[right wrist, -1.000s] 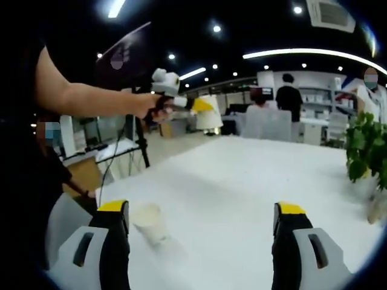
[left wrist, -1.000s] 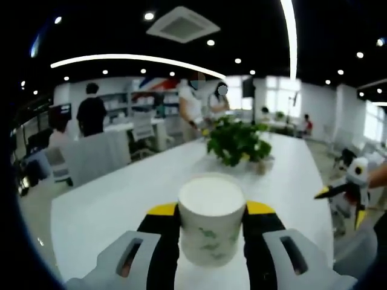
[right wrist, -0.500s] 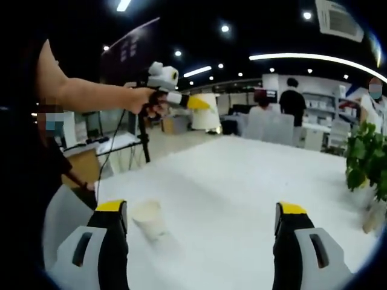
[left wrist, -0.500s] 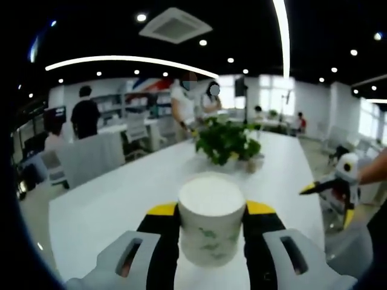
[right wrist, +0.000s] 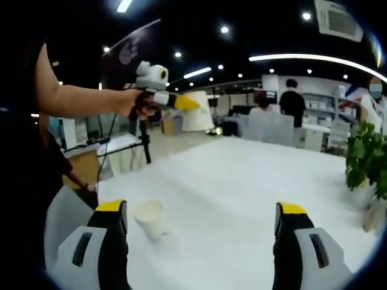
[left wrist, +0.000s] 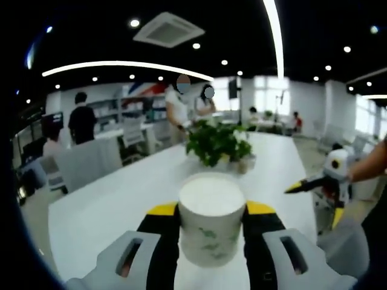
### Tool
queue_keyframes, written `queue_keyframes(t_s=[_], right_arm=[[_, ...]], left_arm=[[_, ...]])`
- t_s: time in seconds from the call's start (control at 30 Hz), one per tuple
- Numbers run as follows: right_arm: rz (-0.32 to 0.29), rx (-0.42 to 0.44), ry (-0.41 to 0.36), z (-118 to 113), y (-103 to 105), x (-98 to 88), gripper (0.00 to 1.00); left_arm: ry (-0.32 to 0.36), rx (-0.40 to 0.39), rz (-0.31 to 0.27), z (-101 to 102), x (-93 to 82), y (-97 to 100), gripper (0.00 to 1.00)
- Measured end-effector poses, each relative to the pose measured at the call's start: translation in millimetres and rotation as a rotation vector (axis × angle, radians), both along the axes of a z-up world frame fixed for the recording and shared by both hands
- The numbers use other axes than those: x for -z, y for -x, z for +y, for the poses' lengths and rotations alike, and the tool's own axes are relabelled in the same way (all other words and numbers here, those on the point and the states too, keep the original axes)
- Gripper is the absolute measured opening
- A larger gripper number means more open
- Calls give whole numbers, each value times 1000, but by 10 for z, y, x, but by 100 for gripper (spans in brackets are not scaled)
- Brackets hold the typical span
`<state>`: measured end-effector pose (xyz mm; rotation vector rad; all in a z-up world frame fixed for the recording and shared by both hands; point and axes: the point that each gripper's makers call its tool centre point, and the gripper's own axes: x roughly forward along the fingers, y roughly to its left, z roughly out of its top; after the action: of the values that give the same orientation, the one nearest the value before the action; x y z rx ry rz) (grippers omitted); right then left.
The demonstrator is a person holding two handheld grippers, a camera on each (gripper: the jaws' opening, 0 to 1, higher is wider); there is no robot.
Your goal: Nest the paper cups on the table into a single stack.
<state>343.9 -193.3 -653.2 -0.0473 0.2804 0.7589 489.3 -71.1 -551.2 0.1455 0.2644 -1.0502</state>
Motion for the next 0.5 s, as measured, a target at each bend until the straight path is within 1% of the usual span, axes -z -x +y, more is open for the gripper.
queue_keyframes(t_s=[0.17,0.3,0.43,0.5], right_arm=[[-5,-4,-4,13,-2,-23,100],[-6,-7,-9,21,8,-22,100],[-6,-16,-7,40,19,-21,100],[-9,-20,-9,48,16,-35,100]], left_arm=[[6,1,8,-27,30,204,40],[3,9,3,-38,49,365,40],[20,2,17,-14,44,448,40],[27,3,15,-12,39,516,40]])
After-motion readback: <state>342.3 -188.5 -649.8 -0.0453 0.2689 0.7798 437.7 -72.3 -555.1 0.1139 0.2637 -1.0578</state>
